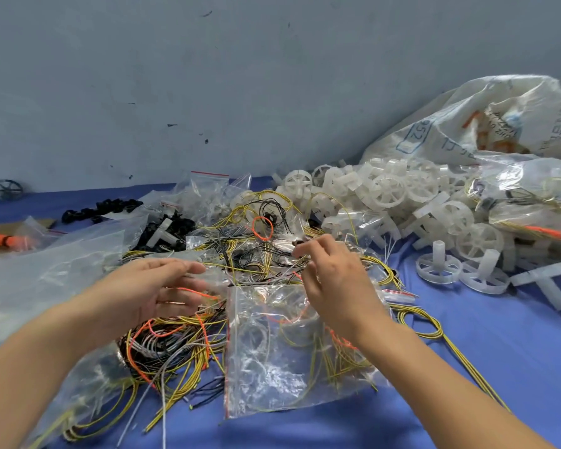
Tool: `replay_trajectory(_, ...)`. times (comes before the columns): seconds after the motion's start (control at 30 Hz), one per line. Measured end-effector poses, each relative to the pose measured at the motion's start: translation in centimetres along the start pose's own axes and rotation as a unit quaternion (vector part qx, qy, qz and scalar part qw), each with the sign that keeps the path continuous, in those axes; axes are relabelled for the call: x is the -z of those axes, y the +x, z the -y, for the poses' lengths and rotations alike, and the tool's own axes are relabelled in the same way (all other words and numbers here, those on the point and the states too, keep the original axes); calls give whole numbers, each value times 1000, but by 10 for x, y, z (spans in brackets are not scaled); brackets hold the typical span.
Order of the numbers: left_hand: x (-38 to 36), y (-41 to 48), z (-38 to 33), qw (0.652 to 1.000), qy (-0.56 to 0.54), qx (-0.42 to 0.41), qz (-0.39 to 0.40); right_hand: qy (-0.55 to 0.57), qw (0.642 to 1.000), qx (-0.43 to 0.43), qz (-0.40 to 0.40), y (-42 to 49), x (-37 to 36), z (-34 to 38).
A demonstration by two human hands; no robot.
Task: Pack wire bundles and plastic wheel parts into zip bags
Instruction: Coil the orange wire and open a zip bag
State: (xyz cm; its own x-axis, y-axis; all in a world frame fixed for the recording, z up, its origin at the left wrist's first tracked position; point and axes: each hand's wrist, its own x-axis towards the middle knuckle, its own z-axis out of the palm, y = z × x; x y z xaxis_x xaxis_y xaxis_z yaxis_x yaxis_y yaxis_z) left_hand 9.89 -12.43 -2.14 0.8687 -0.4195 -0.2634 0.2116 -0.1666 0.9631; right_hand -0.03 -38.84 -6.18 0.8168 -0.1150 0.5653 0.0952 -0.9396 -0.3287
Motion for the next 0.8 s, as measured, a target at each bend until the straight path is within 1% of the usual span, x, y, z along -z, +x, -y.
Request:
replay_trajectory(0.1, 0, -1, 2, 1000, 0, 0, -9, -27, 996, -52, 66, 3, -6, -12)
replay_trajectory(0.17, -1, -1, 5, 1000, 4, 7, -11, -34, 988, -87, 125, 2, -9, -23)
replay_trajectory(0.23, -1, 1, 8, 1000, 14, 13, -8, -49, 978, -85, 182, -1, -11, -30)
replay_trajectory(0.3, -1, 3, 12, 1000, 25, 19, -4, -61, 975, -70, 204, -5, -12, -33)
replay_trajectory(0.4, 1, 7, 15, 999, 24, 20, -7, -44, 977, -67, 198, -1, -11, -37)
replay_trajectory(0.47, 1, 9, 14, 1000, 18, 21, -7, -27, 981, -96, 167, 6, -8, -43)
replay_trajectory(0.57, -2, 13, 12, 1000, 11, 16, -13, -30, 979, -178, 91, 12, 1, -63)
replay_trajectory(0.63, -6, 15, 12, 1000, 9, 14, -15, -39, 970, -235, 48, 11, 8, -81)
replay_trajectory(0.7, -11, 16, 11, 1000, 12, 15, -12, -25, 955, -295, 14, 8, 14, -100)
replay_trajectory(0.73, -13, 17, 11, 1000, 14, 15, -11, -15, 946, -324, 11, 6, 16, -107)
replay_trajectory(0.8, -15, 18, 11, 1000, 16, 16, -7, 6, 929, -369, 35, 5, 16, -119)
